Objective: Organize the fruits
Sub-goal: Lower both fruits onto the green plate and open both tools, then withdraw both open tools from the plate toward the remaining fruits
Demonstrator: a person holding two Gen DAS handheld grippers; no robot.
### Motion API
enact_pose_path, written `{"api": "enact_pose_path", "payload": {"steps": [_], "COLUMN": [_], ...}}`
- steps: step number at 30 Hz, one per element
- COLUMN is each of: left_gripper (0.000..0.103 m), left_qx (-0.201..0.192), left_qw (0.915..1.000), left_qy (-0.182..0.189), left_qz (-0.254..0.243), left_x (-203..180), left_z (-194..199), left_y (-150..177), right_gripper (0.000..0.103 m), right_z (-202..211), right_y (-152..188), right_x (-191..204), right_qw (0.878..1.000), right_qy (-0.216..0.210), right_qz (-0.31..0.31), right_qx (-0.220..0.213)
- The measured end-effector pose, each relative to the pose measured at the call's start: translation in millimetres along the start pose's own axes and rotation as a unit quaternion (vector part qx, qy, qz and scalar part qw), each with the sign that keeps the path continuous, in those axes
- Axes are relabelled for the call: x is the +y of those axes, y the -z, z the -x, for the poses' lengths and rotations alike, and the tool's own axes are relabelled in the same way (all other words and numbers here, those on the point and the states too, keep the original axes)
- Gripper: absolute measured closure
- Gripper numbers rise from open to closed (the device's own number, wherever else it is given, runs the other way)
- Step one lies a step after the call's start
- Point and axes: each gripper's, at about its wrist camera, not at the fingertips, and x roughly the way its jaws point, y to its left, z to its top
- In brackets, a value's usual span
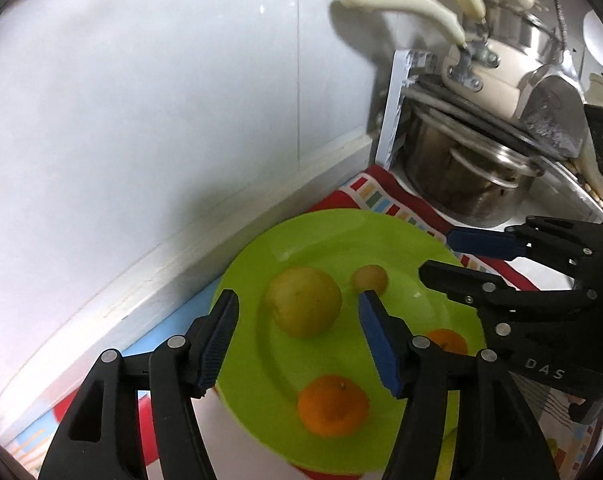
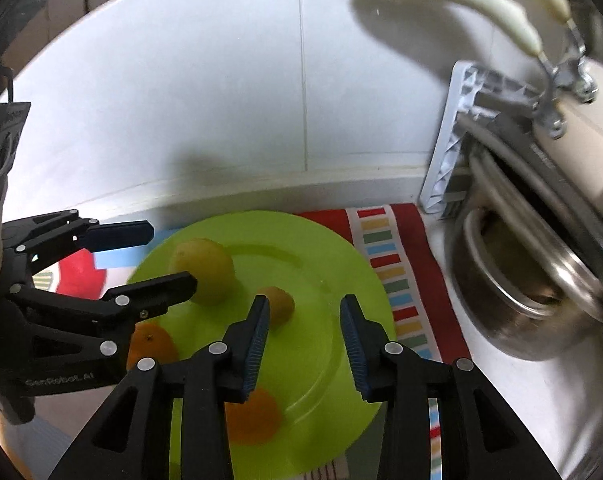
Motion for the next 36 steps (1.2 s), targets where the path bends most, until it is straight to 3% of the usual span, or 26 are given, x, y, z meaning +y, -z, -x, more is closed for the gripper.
{"api": "enact_pose_path", "payload": {"steps": [21, 30, 36], "left_gripper": [0.018, 0.013, 0.010], "left_qx": [-0.079, -0.099, -0.114], "left_qw": [0.9964, 0.9944, 0.9922], "left_qy": [-0.032, -0.037, -0.050], "left_qz": [0.000, 0.006, -0.005], "left_x": [-42, -62, -76], "left_z": [159, 203, 222], "left_y": [30, 57, 82], "right_gripper": [0.049, 0.039, 0.038], "right_z": [157, 204, 226], "right_y": [39, 66, 88], "right_x": [31, 41, 48], "right_qw": [0.995, 0.991, 0.990], "right_qy": [0.017, 0.029, 0.042], "right_qz": [-0.024, -0.032, -0.029], "right_qx": [-0.097, -0.124, -0.134]}}
